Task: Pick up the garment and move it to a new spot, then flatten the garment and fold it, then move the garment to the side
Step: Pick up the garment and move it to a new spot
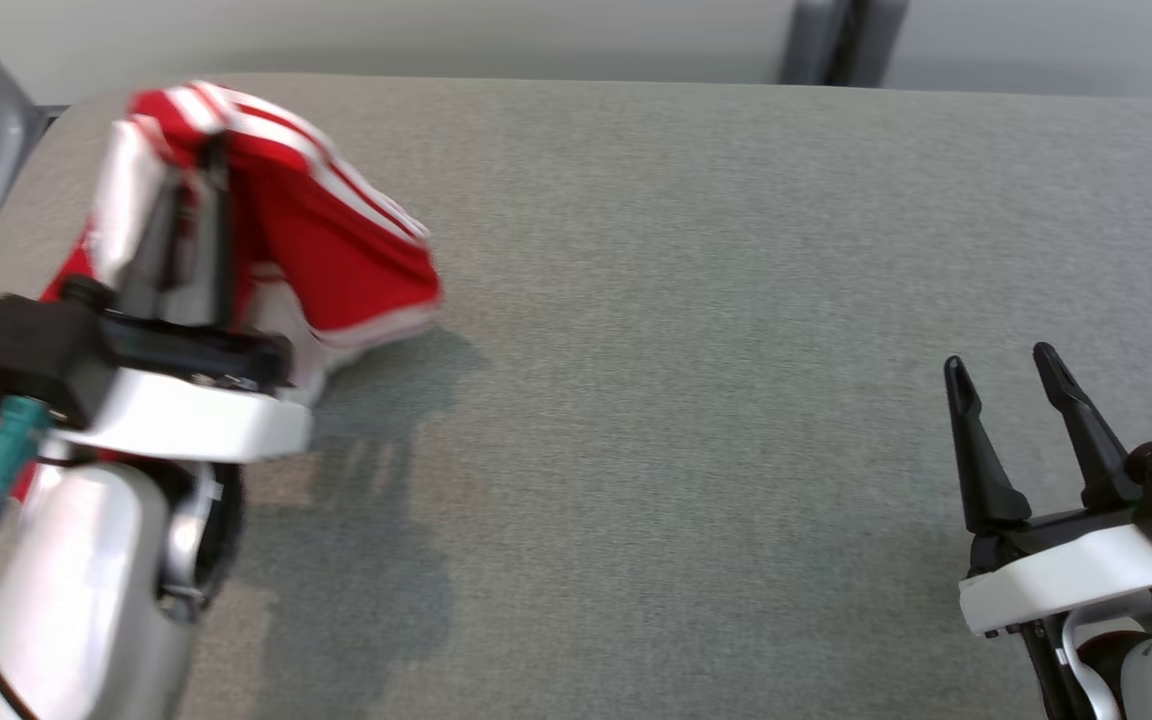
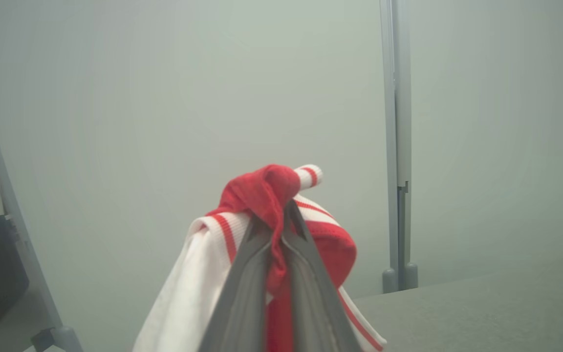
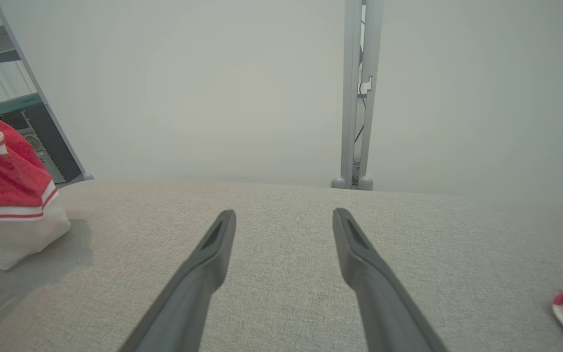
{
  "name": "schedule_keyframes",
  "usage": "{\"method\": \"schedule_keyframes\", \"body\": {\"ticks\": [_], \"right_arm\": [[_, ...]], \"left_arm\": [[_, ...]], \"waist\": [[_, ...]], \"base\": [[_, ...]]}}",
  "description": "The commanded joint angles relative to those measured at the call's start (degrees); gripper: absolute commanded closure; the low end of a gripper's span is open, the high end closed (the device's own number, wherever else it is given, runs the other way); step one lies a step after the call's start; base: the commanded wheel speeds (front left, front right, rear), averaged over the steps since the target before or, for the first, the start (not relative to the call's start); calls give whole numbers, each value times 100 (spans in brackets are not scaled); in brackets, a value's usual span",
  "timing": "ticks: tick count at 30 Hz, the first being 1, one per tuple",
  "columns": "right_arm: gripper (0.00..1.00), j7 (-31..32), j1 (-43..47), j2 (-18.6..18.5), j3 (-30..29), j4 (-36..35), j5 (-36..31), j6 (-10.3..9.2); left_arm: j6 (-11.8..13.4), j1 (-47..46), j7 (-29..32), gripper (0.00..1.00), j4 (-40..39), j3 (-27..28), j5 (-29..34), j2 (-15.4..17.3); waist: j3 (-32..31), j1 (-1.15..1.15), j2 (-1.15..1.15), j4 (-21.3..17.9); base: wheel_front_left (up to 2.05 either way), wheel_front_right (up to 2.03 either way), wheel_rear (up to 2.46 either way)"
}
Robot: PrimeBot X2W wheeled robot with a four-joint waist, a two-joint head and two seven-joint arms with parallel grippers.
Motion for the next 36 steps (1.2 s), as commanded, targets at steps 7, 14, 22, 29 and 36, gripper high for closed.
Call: {"method": "schedule_keyframes", "body": {"ticks": [7,14,22,29,36], "right_arm": [[0,-129,-135,-14,135,31,153,-2],[0,-388,-171,-15,211,239,426,-2],[0,-753,-147,-7,349,566,760,-1],[0,-1034,-258,-9,572,840,1003,-2],[0,-1230,-374,-11,537,1174,1087,-2]], "left_arm": [[-181,92,369,100,-490,-891,203,-377],[-586,-290,506,100,-229,-1800,335,-856],[-1038,-580,675,100,522,-2760,333,-1242],[-1142,-707,568,95,1463,-2977,162,-1343],[-1215,-849,205,0,1904,-3093,-69,-1396]], "waist": [[214,0,0,-916],[542,0,0,-2009],[913,0,0,-3005],[1168,0,0,-3318],[1186,0,0,-3130]], "base": [[0,0,0],[0,0,0],[0,0,0],[0,0,0],[0,0,0]]}}
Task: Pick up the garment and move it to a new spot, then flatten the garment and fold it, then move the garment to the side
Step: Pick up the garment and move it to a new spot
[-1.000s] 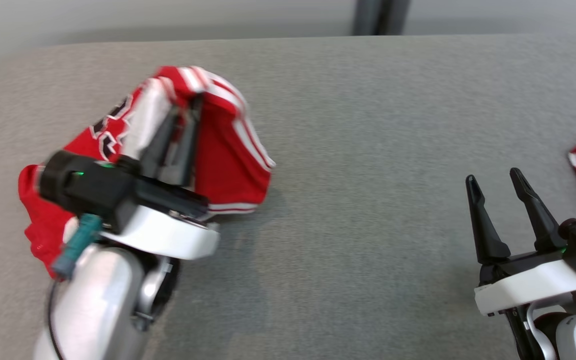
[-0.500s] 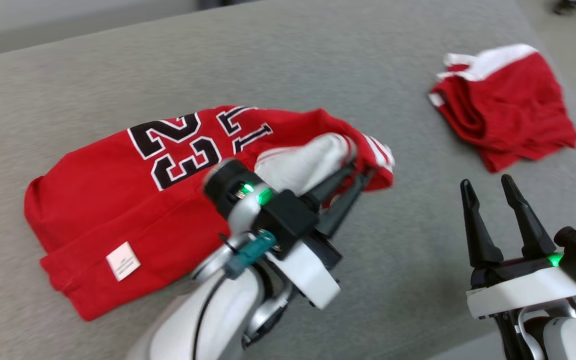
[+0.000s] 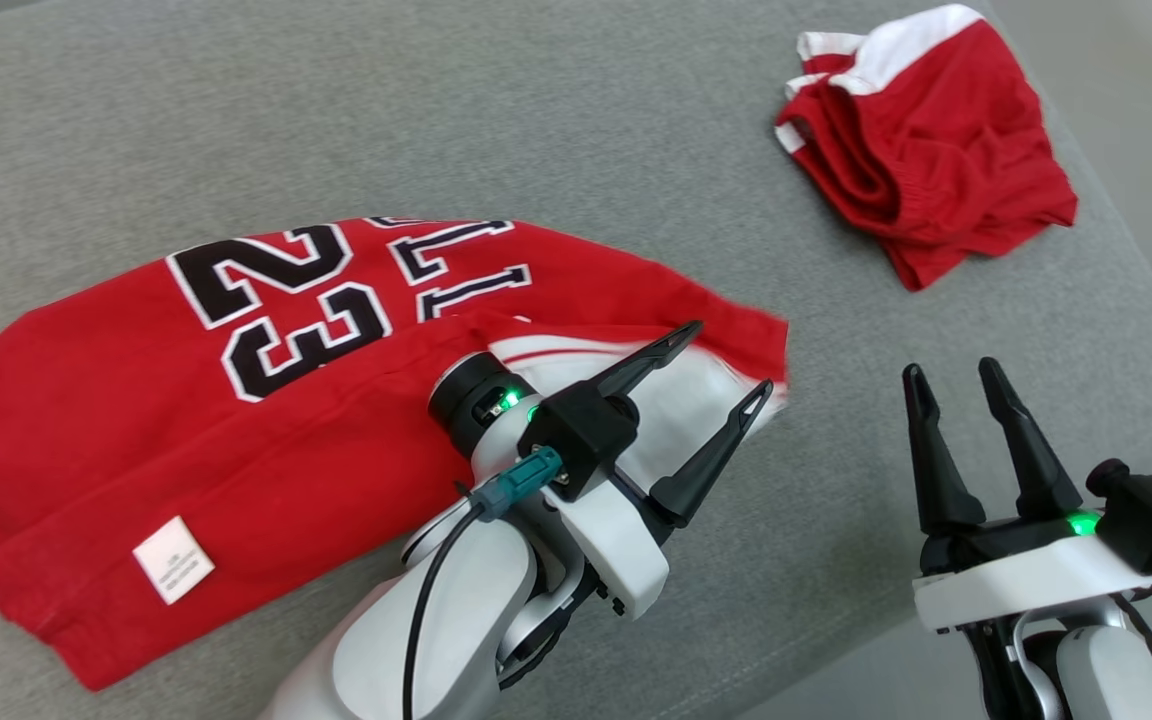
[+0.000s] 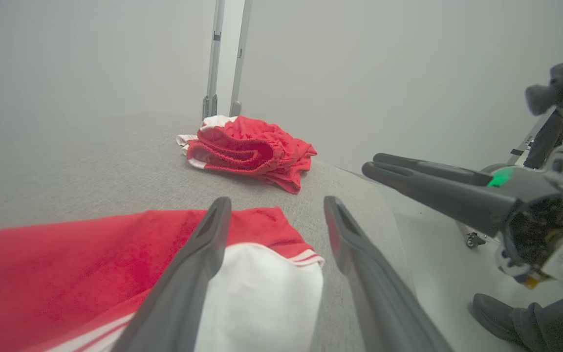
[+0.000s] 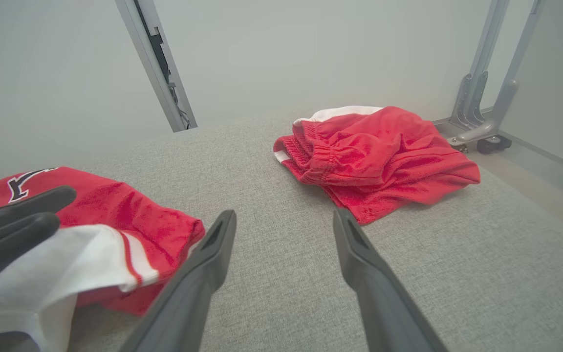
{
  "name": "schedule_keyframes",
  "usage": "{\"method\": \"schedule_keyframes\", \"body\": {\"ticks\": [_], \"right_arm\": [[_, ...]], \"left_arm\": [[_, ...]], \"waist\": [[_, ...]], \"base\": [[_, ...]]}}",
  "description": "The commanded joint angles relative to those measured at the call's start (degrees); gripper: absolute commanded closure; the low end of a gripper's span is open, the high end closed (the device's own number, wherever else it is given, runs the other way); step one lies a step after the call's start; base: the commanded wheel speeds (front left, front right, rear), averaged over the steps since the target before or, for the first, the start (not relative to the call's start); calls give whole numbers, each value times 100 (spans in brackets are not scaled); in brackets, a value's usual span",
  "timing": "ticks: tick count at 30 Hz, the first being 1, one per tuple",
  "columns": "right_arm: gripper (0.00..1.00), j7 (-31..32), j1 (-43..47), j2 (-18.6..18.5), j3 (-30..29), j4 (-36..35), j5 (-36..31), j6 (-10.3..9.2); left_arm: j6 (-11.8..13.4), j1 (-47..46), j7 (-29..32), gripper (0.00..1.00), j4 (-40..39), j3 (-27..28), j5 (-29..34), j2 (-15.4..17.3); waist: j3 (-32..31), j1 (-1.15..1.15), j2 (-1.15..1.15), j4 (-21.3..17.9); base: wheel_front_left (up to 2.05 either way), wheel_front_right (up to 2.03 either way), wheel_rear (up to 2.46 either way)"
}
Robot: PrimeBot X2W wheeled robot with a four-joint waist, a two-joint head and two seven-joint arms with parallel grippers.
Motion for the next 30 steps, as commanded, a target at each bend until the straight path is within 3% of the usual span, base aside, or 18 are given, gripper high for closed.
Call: {"method": "schedule_keyframes", "body": {"ticks": [1,6,16,21,27,30], "right_arm": [[0,-41,-75,-15,-32,19,1,-2],[0,-47,-173,-16,-175,66,-153,-2],[0,220,-191,-17,-423,-185,-574,-2],[0,341,-79,-17,-512,-325,-814,-2],[0,496,17,-18,-551,-448,-988,-2],[0,584,81,-18,-543,-517,-1079,-2]], "left_arm": [[-20,-48,-54,0,-16,22,-61,27],[49,37,-244,0,-270,69,-156,73],[1034,412,-639,0,-791,1382,-333,721],[1342,750,-713,0,-954,2069,-426,1091],[1528,1306,-732,0,-1150,2790,-523,1466],[1462,1732,-735,0,-1339,3128,-606,1650]], "waist": [[-49,0,0,103],[-207,0,0,480],[-598,0,0,1272],[-790,0,0,1551],[-1056,0,0,1822],[-1220,0,0,1959]], "base": [[0,0,0],[0,0,0],[0,0,0],[0,0,0],[0,0,0],[0,0,0]]}}
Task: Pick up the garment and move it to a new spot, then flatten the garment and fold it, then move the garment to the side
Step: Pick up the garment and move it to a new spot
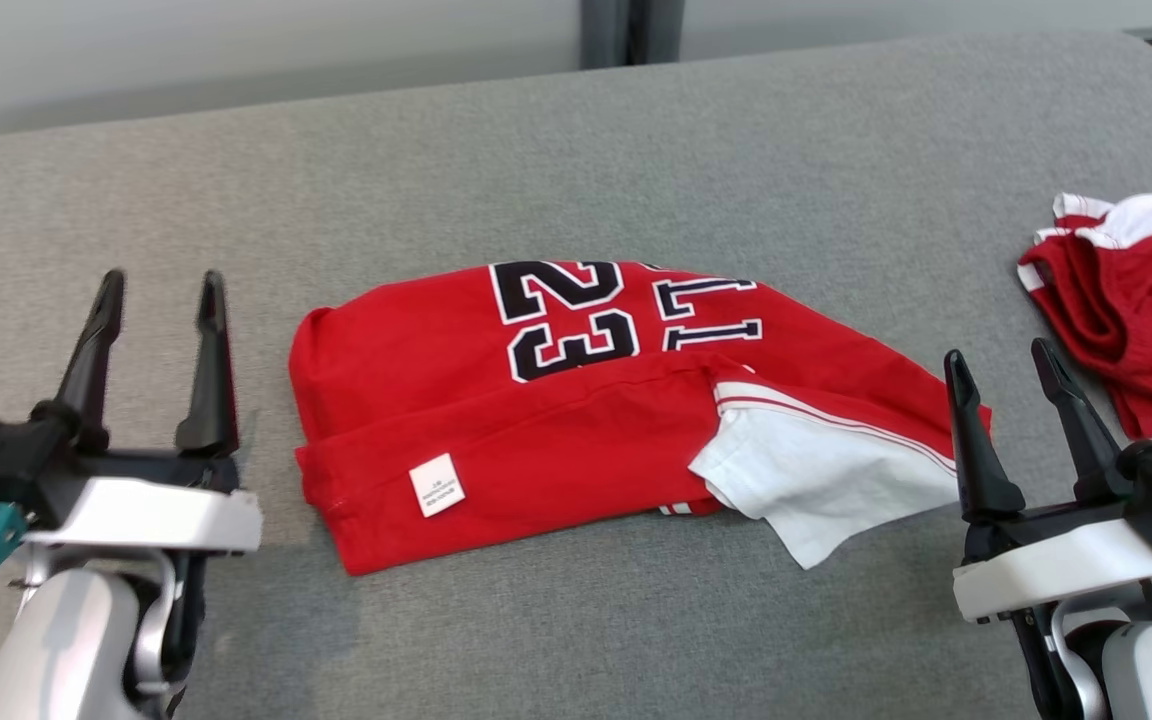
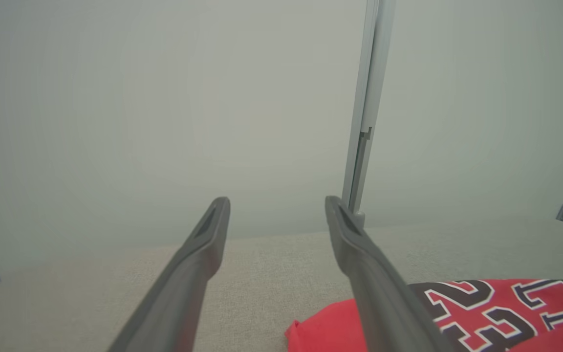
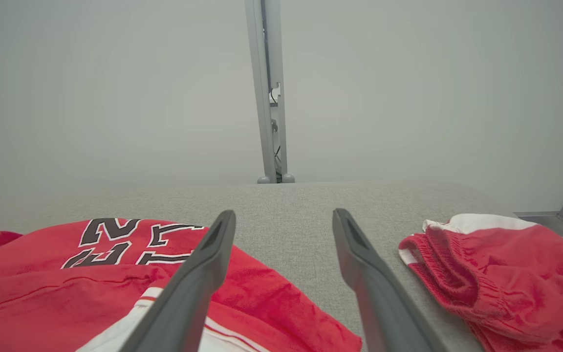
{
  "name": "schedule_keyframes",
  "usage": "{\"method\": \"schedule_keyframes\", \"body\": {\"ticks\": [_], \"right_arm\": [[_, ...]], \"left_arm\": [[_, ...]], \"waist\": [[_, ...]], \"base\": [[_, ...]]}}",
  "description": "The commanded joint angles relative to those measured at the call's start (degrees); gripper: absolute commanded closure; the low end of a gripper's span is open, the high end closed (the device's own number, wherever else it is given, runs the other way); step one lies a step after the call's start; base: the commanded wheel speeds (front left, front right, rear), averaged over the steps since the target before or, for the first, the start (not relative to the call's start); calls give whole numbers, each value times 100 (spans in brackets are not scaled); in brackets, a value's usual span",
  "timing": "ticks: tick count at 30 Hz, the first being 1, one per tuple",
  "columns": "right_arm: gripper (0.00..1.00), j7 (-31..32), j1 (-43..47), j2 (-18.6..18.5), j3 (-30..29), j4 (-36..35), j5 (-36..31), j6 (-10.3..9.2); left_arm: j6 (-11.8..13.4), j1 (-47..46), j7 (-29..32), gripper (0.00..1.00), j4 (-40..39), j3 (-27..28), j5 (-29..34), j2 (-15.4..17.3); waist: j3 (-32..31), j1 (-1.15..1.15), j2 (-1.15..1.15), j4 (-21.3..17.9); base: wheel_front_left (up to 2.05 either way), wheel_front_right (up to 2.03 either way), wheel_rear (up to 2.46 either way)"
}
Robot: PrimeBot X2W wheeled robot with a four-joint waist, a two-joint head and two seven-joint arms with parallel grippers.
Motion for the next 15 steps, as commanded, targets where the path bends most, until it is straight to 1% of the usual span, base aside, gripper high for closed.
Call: {"method": "schedule_keyframes", "body": {"ticks": [1,7,8,10,15], "right_arm": [[0,56,75,-20,-22,-48,-65,-2],[0,154,190,-20,-8,-109,-126,-2],[0,190,249,-21,10,-125,-155,-2],[0,233,296,-20,30,-137,-165,-2],[0,299,479,-21,22,-182,-191,-2]], "left_arm": [[-87,205,-28,0,-73,127,-84,92],[-202,639,-29,0,-210,350,-191,216],[-266,838,-19,0,-231,381,-269,260],[-318,994,-14,0,-278,395,-316,318],[-288,1440,40,0,-407,361,-377,356]], "waist": [[-159,0,0,142],[-342,0,0,264],[-420,0,0,292],[-501,0,0,310],[-756,0,0,369]], "base": [[0,0,0],[0,0,0],[0,0,0],[0,0,0],[0,0,0]]}}
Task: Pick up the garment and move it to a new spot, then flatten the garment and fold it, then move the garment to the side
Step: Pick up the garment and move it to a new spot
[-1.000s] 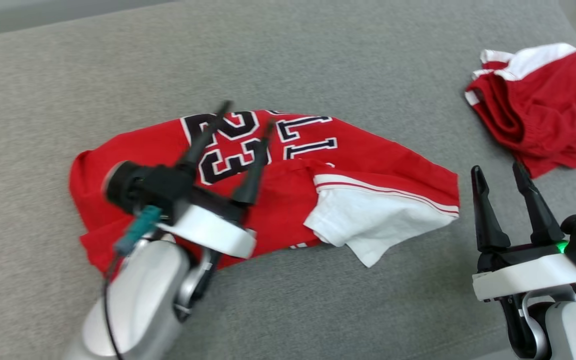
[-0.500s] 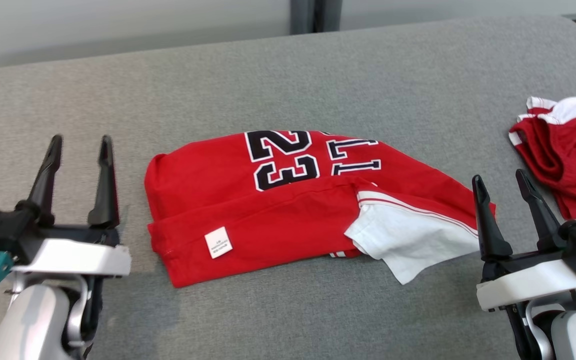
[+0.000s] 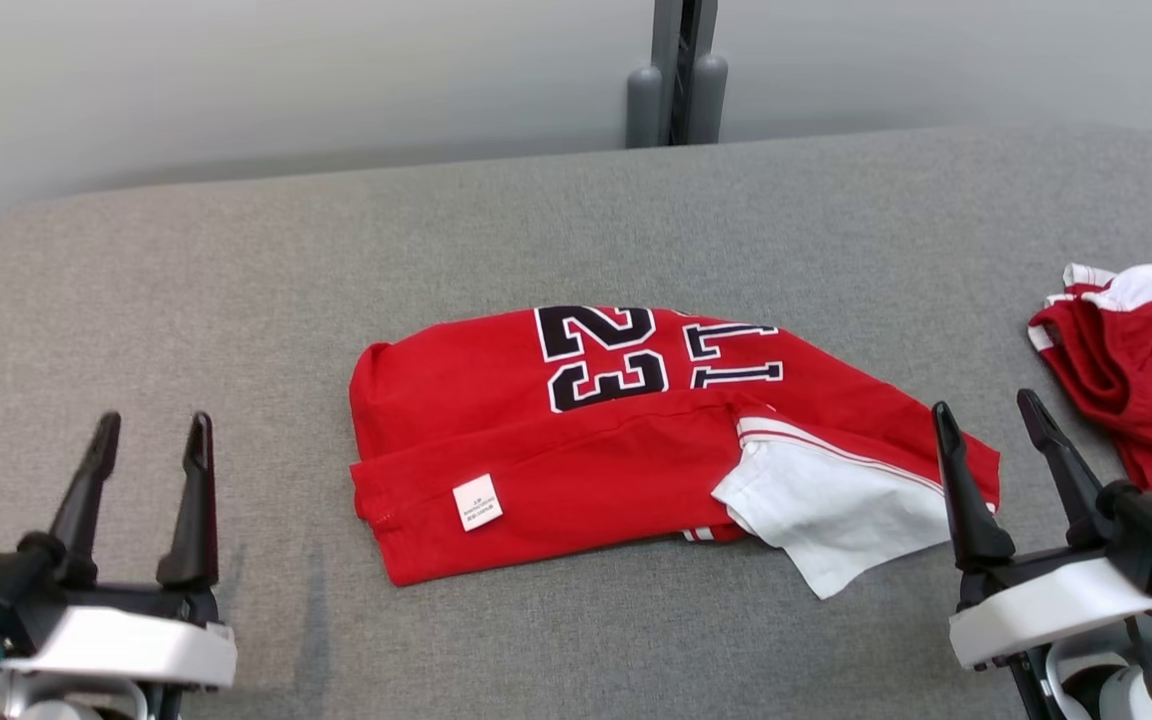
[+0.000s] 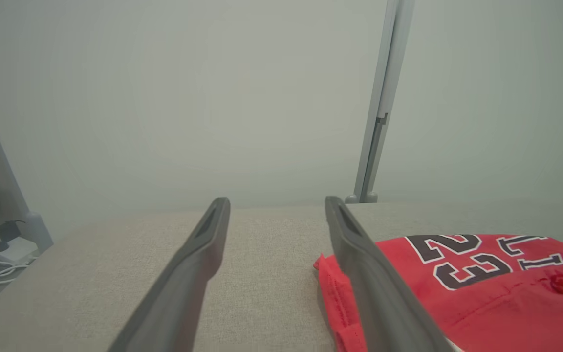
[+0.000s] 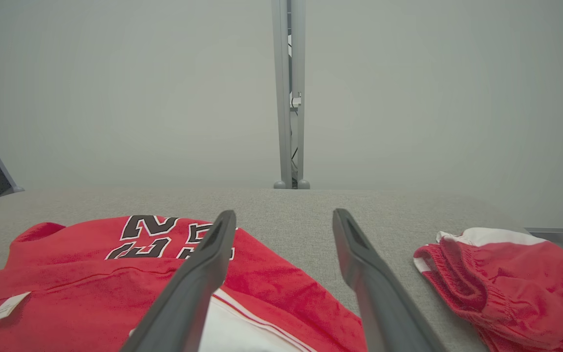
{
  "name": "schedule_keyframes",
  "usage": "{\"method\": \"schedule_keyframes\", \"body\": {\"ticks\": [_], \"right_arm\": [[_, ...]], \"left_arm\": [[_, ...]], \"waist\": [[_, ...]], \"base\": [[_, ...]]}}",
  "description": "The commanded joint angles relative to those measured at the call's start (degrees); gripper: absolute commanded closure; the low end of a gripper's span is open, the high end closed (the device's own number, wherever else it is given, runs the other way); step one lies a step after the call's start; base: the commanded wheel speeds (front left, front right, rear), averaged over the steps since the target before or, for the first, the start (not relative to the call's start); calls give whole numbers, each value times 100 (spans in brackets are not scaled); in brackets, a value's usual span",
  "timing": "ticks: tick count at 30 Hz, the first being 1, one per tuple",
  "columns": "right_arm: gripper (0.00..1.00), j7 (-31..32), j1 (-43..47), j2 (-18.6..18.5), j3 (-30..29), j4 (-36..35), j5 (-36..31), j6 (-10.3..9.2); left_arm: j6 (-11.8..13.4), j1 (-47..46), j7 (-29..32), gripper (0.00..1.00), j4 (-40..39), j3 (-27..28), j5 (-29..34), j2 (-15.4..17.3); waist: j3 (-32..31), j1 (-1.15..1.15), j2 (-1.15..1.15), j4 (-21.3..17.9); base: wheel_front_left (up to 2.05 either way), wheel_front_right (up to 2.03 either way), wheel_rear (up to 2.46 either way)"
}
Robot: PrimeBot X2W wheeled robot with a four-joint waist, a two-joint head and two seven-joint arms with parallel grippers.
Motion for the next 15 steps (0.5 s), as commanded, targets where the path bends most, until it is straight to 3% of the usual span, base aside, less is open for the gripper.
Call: {"method": "schedule_keyframes", "body": {"ticks": [1,15], "right_arm": [[0,20,86,-22,-19,-37,5,-2],[0,302,662,-22,-113,-499,132,-2]], "left_arm": [[36,111,18,0,-53,-7,-32,15],[189,709,168,0,-331,-169,-52,-14]], "waist": [[-122,0,0,44],[-648,0,0,206]], "base": [[0,0,0],[0,0,0]]}}
